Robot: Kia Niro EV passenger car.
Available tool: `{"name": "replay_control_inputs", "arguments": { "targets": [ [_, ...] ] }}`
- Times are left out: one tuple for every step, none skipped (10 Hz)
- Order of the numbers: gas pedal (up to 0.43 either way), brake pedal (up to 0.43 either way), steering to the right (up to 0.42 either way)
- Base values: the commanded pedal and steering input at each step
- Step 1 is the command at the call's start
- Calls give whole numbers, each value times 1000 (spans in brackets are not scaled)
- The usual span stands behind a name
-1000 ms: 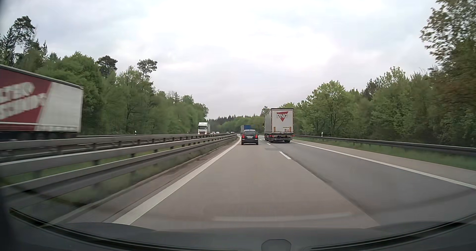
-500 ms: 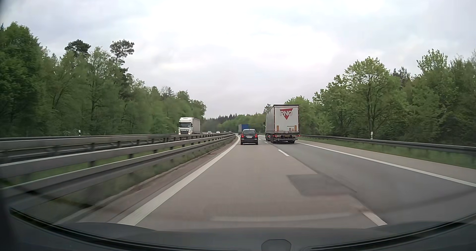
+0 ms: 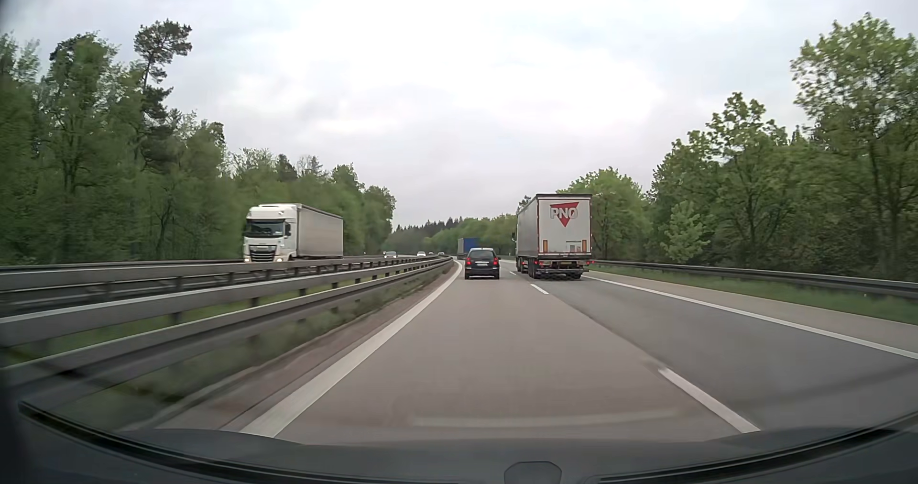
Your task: Follow the waypoints while adhering to traffic rules and regulations
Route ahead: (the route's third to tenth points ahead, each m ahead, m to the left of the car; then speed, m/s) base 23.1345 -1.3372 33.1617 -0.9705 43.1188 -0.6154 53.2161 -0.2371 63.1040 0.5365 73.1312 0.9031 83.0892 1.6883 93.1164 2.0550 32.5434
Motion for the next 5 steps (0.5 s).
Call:
{"name": "replay_control_inputs", "arguments": {
  "targets": [
    [118, 0, -5],
    [118, 0, -5],
    [118, 0, -5],
    [118, 0, -5],
    [118, 0, -5]
  ]
}}
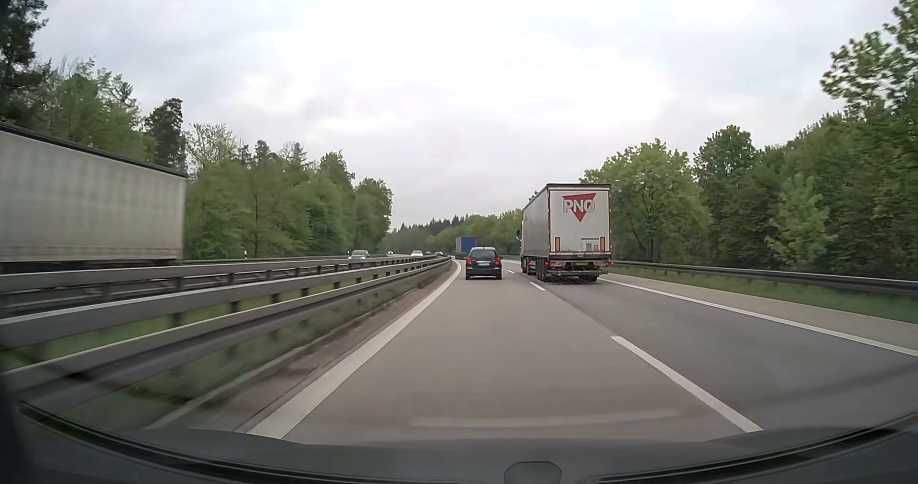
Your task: Follow the waypoints while adhering to traffic rules and regulations
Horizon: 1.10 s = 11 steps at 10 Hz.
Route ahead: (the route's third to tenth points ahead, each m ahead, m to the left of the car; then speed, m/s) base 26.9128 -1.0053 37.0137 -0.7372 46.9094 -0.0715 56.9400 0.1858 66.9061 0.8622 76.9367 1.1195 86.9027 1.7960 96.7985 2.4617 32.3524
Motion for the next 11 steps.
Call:
{"name": "replay_control_inputs", "arguments": {
  "targets": [
    [118, 0, -6],
    [118, 0, -6],
    [118, 0, -6],
    [118, 0, -5],
    [118, 0, -6],
    [110, 0, -6],
    [59, 0, -6],
    [0, 0, -6],
    [0, 0, -6],
    [0, 0, -6],
    [0, 0, -6]
  ]
}}
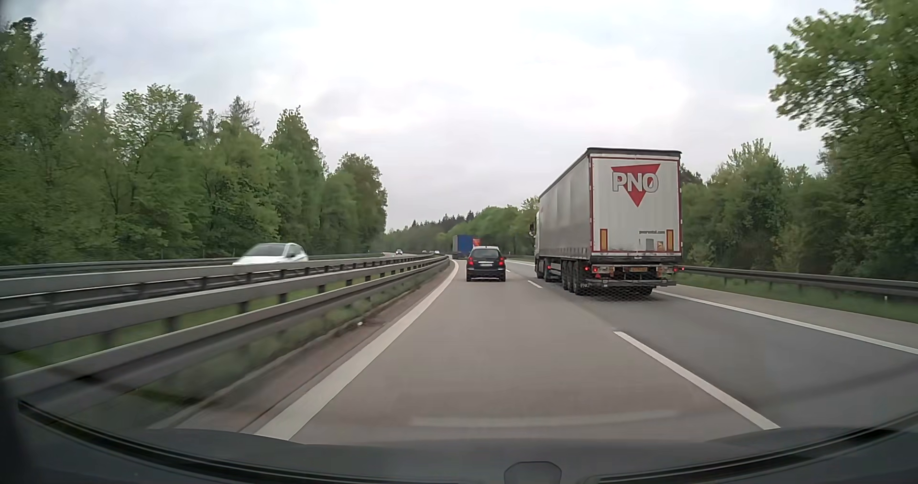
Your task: Follow the waypoints while adhering to traffic rules and regulations
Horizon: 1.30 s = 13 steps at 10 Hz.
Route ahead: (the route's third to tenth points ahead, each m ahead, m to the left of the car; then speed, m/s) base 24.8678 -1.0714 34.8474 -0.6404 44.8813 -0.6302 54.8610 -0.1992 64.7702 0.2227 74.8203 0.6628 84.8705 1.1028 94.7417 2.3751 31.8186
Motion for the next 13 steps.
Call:
{"name": "replay_control_inputs", "arguments": {
  "targets": [
    [0, 0, -6],
    [0, 0, -6],
    [0, 0, -6],
    [0, 0, -6],
    [0, 0, -7],
    [0, 0, -7],
    [0, 0, -8],
    [0, 0, -8],
    [0, 0, -8],
    [0, 0, -8],
    [0, 0, -9],
    [0, 0, -8],
    [0, 0, -8]
  ]
}}
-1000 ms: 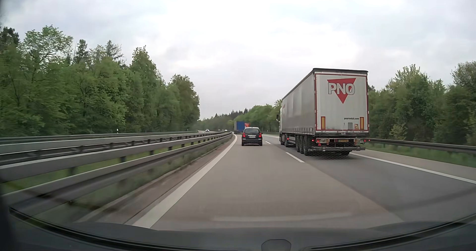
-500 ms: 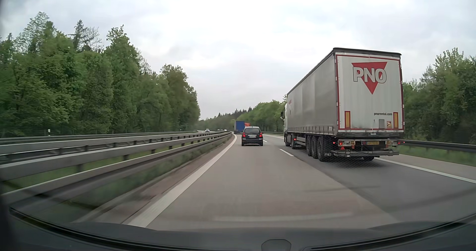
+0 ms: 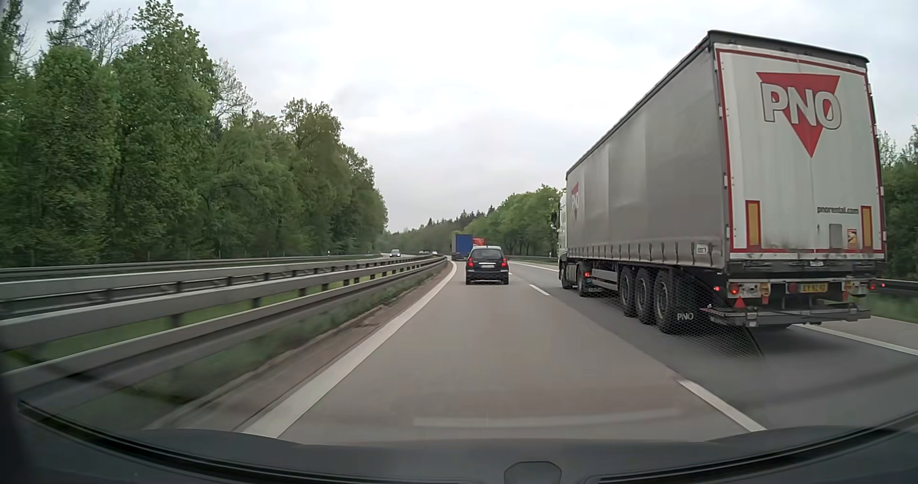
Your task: Follow the waypoints while adhering to traffic rules and regulations
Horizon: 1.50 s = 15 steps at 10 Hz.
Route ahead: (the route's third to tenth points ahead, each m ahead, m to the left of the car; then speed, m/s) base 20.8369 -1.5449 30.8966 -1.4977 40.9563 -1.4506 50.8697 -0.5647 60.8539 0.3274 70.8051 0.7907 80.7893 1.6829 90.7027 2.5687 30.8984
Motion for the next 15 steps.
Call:
{"name": "replay_control_inputs", "arguments": {
  "targets": [
    [0, 0, -8],
    [0, 0, -8],
    [0, 0, -8],
    [0, 0, -8],
    [0, 0, -8],
    [0, 0, -8],
    [0, 0, -8],
    [0, 0, -8],
    [0, 0, -8],
    [0, 0, -8],
    [0, 0, -8],
    [0, 0, -8],
    [0, 0, -8],
    [0, 0, -8],
    [0, 0, -8]
  ]
}}
